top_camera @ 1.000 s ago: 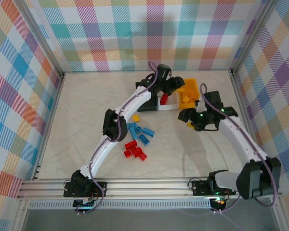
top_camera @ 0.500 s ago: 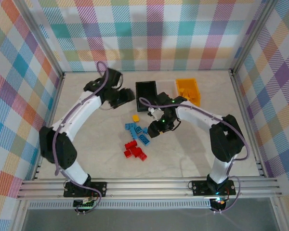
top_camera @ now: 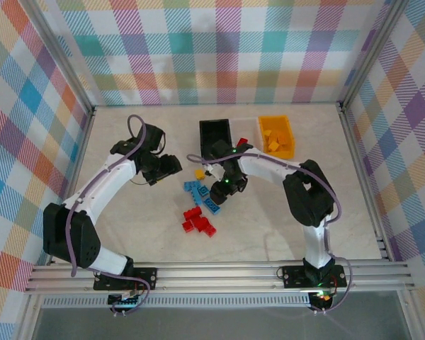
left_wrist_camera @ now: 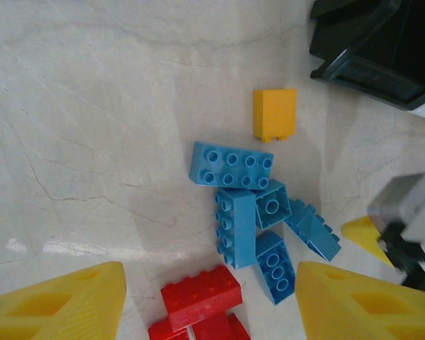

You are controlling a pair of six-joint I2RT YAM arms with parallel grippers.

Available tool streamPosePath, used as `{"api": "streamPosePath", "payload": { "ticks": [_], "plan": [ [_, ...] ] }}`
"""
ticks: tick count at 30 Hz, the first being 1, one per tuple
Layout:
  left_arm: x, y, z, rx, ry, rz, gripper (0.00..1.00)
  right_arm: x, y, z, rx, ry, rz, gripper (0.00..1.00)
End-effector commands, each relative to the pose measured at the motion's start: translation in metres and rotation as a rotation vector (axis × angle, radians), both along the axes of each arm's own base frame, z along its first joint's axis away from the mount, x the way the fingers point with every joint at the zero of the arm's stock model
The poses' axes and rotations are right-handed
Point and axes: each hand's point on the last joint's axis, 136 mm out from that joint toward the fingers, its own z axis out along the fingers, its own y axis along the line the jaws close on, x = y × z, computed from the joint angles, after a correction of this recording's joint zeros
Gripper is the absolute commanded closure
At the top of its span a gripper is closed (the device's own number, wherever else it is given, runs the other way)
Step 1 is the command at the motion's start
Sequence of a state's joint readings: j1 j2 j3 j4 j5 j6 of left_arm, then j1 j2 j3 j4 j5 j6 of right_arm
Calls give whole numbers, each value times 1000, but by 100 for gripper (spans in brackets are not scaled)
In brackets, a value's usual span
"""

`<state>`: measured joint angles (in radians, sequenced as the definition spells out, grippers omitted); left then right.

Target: Sort the legos into containers by color

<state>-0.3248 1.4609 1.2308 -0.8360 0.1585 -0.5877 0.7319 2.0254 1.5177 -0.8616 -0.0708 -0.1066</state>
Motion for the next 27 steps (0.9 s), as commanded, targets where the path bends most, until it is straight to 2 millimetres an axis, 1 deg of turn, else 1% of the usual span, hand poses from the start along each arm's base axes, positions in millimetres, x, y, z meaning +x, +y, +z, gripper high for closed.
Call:
{"api": "streamPosePath", "payload": {
  "ticks": [1, 5, 7, 11, 14, 17, 18, 19, 20, 23, 25, 27],
  "plan": [
    [-6, 4, 4, -21, 3, -9, 35, 14, -1, -3, -52, -40, 21, 35],
    [-5, 7, 1, -40, 18, -6, 35, 22, 0, -12, -84, -34, 19, 35],
    [-4, 8, 1, -49, 20, -3, 35, 22, 3, -14, -76, -26, 14, 35],
    [0, 8, -1, -63, 26, -1, 35, 24, 7, -19, -80, -12, 0, 40],
    [3, 8, -3, -67, 35, -1, 35, 25, 10, -21, -76, -6, -3, 46],
    [5, 9, -3, -66, 41, -5, 35, 27, 12, -18, -72, -10, -3, 60],
    [6, 9, -4, -62, 43, -9, 35, 26, 12, -16, -67, -9, -3, 64],
    [6, 10, -4, -58, 47, -12, 35, 26, 12, -13, -60, -10, -3, 65],
    [6, 10, -5, -52, 50, -16, 35, 25, 12, -9, -53, -5, -38, 65],
    [4, 13, -9, -35, 59, -20, 35, 23, 11, 9, 0, 5, -93, 66],
    [2, 15, -11, -23, 61, -23, 35, 26, 9, 30, 70, 8, -157, 66],
    [-1, 17, -13, -8, 70, -28, 35, 35, 8, 54, 154, 12, -227, 66]
  ]
}}
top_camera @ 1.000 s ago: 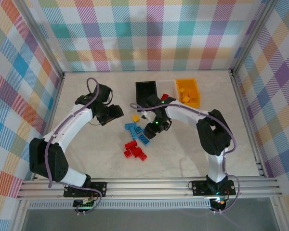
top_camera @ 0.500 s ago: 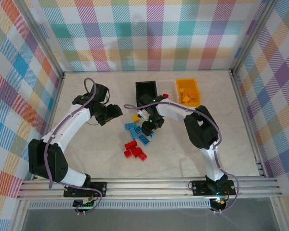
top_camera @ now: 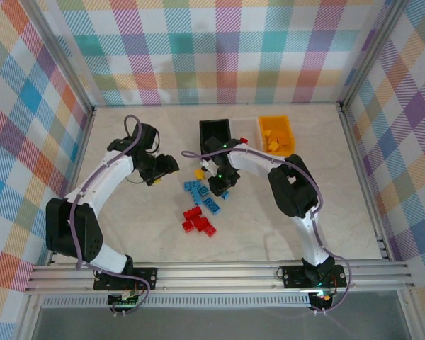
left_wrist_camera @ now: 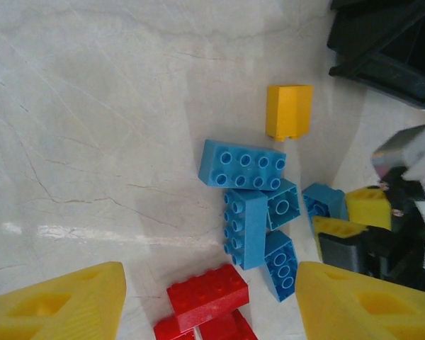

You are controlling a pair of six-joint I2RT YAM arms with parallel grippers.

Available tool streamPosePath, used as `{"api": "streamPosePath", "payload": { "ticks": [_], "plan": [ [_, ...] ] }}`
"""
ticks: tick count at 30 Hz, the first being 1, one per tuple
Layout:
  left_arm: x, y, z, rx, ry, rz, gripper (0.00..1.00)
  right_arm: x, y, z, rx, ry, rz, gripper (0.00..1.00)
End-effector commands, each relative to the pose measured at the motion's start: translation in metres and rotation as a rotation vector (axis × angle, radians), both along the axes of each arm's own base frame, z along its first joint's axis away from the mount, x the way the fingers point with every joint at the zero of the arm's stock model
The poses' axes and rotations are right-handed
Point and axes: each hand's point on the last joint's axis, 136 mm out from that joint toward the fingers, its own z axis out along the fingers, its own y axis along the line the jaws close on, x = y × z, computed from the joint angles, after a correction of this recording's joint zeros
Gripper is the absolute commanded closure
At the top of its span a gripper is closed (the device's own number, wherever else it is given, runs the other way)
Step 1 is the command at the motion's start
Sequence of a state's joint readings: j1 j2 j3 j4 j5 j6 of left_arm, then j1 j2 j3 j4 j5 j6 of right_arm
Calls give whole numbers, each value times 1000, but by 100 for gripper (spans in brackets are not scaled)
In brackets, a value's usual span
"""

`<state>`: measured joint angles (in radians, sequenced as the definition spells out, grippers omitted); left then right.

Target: Sort the legos into containers by color

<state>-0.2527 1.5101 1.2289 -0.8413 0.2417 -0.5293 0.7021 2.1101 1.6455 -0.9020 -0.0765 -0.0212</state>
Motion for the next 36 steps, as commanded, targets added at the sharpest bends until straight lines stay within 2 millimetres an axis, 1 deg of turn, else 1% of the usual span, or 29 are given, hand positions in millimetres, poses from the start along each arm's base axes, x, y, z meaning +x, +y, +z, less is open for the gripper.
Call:
{"api": "streamPosePath", "payload": {
  "ticks": [1, 3, 5, 8, 11, 13, 15, 16, 18, 20, 23, 25, 27, 28, 29, 31, 33, 36],
  "plan": [
    [-7, 8, 1, 37, 12, -24, 35, 17, 0, 68, 193, -21, -155, 66],
    [-9, 7, 1, 37, 10, -51, 35, 35, -1, 96, 279, -47, -216, 66],
    [-14, 7, 1, 59, 14, -80, 35, 59, -1, 121, 353, -76, -282, 67],
    [-22, 7, 0, 89, 19, -106, 35, 100, -3, 143, 418, -110, -386, 67],
    [-27, 8, -8, 90, 43, -98, 35, 137, -3, 145, 433, -122, -459, 68],
    [-30, 7, -16, 84, 73, -93, 35, 154, 3, 144, 433, -139, -459, 68],
    [-31, 6, -17, 71, 78, -85, 35, 162, 9, 140, 430, -131, -441, 68],
    [-32, 5, -17, 66, 73, -83, 35, 161, 12, 137, 420, -116, -422, 67],
    [-31, 6, -15, 67, 68, -79, 35, 146, 14, 129, 371, -89, -356, 62],
    [-31, 6, -15, 71, 67, -80, 35, 116, 13, 112, 279, -68, -249, 56],
    [-29, 4, -18, 65, 73, -83, 34, 67, 0, 83, 161, -22, -145, 49],
    [-27, 3, -21, 61, 82, -86, 34, 40, -7, 67, 123, 24, -120, 45],
    [-26, 1, -24, 57, 92, -90, 35, 17, -7, 52, 98, 64, -99, 43],
    [-25, 0, -25, 55, 97, -93, 34, 8, -4, 46, 96, 79, -87, 41],
    [-25, 0, -26, 54, 104, -96, 34, 2, -1, 40, 88, 87, -76, 40],
    [-24, -1, -28, 56, 113, -102, 35, -4, 3, 32, 71, 92, -64, 38],
    [-25, 0, -30, 61, 120, -107, 34, -6, 7, 26, 68, 98, -64, 38],
    [-26, 0, -30, 63, 125, -109, 34, -3, 6, 14, 41, 104, -77, 38]
  ]
}}
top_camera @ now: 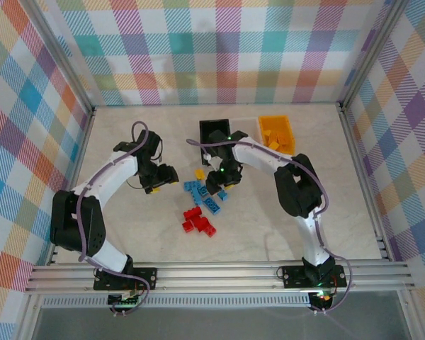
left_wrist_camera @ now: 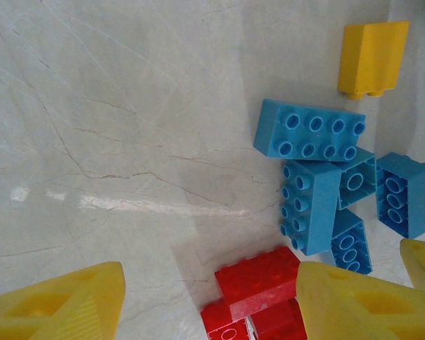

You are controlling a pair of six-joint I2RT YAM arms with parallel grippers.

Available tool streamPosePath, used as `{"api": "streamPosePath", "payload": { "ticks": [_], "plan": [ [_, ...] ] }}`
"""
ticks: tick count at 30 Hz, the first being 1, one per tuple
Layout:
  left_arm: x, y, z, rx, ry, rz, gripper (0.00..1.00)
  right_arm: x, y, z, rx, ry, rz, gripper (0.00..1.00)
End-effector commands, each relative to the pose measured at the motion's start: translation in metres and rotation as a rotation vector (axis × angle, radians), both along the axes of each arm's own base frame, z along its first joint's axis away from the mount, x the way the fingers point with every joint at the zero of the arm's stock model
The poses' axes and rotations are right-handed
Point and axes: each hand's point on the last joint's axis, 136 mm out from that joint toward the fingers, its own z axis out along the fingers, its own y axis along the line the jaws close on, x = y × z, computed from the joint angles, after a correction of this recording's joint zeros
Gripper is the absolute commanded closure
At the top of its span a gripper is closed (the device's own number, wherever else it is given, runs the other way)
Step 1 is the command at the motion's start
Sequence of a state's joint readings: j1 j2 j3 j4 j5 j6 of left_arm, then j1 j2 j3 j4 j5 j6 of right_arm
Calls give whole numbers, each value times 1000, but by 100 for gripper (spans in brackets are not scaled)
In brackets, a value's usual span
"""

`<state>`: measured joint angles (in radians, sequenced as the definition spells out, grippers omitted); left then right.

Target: Sort the legos into containers by color

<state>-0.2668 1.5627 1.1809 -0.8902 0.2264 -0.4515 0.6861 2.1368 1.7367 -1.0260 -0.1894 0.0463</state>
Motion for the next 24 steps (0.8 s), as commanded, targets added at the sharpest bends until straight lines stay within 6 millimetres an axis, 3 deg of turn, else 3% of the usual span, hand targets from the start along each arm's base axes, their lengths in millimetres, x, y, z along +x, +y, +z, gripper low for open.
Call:
{"api": "streamPosePath", "payload": {
  "ticks": [1, 11, 15, 17, 20, 24],
  "plan": [
    [-4, -4, 5, -7, 12, -25, 34, 9, 0, -7, -17, -28, -5, 38],
    [-10, -1, 4, -5, 18, -22, 34, 19, -3, -28, -77, -52, 1, 49],
    [-9, -2, 3, -10, 17, -21, 34, 18, -3, -28, -80, -53, -5, 64],
    [-7, -3, 2, -14, 17, -17, 34, 18, -4, -23, -72, -62, -8, 72],
    [-5, -4, 0, -20, 19, -16, 34, 20, -6, -13, -69, -85, -10, 75],
    [-3, -4, 2, -16, 11, -21, 34, 33, -4, 20, -15, -136, -47, 77]
  ]
}}
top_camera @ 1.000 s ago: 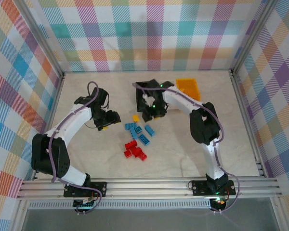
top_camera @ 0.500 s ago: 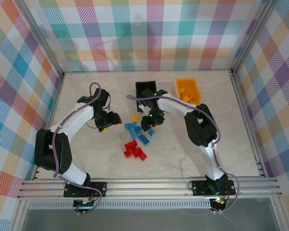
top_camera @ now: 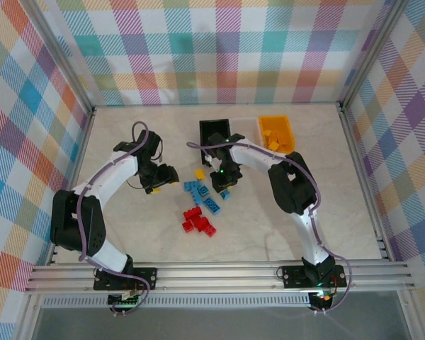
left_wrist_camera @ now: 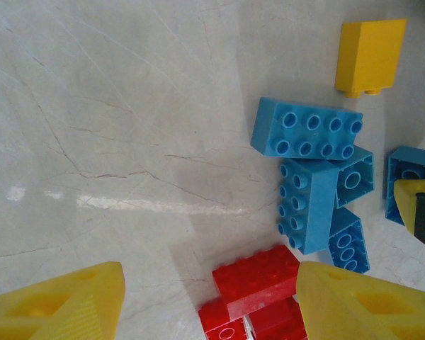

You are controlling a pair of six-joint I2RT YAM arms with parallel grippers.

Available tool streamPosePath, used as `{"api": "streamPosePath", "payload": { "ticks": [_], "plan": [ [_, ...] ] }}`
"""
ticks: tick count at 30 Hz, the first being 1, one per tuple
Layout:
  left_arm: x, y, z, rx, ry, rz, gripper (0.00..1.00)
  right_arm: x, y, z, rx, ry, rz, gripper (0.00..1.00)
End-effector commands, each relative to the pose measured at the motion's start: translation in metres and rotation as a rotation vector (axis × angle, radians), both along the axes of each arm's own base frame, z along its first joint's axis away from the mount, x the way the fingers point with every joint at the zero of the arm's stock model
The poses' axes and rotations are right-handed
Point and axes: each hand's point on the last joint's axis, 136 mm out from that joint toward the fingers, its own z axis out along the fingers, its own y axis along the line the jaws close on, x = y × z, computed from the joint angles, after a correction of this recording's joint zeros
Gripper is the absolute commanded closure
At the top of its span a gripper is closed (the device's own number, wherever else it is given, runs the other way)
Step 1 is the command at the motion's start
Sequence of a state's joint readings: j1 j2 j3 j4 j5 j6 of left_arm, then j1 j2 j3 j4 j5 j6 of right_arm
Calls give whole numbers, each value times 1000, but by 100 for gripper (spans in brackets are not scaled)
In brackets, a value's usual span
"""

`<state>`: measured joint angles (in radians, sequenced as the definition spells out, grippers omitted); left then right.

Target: Sort the legos into containers by color

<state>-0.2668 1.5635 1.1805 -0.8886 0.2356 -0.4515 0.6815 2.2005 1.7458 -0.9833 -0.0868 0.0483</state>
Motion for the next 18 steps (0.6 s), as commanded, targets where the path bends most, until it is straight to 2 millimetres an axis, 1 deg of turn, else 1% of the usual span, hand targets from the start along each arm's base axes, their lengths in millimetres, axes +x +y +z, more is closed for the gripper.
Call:
{"api": "streamPosePath", "payload": {
  "ticks": [1, 3, 4, 6, 8, 11, 14, 16, 18],
  "plan": [
    [-3, -3, 3, -2, 5, -24, 34, 22, 7, 59, 99, -103, -49, 77],
    [-2, -2, 5, 11, 2, -39, 35, 41, 9, 82, 154, -140, -95, 77],
    [-3, -2, 5, 18, 4, -49, 34, 54, 9, 94, 187, -159, -129, 78],
    [-3, -3, 5, 23, 6, -56, 34, 76, 11, 112, 234, -194, -181, 78],
    [-4, -3, 4, 22, 9, -56, 34, 104, 11, 124, 272, -227, -248, 78],
    [-4, -4, 5, 15, 11, -52, 34, 140, 10, 136, 276, -291, -309, 78],
    [-5, -5, 6, 13, 11, -55, 34, 168, 10, 127, 267, -332, -345, 78],
    [-5, -5, 6, 15, 11, -58, 34, 181, 11, 120, 278, -336, -369, 77],
    [-5, -4, 5, 22, 15, -64, 34, 188, 13, 113, 283, -343, -381, 77]
  ]
}}
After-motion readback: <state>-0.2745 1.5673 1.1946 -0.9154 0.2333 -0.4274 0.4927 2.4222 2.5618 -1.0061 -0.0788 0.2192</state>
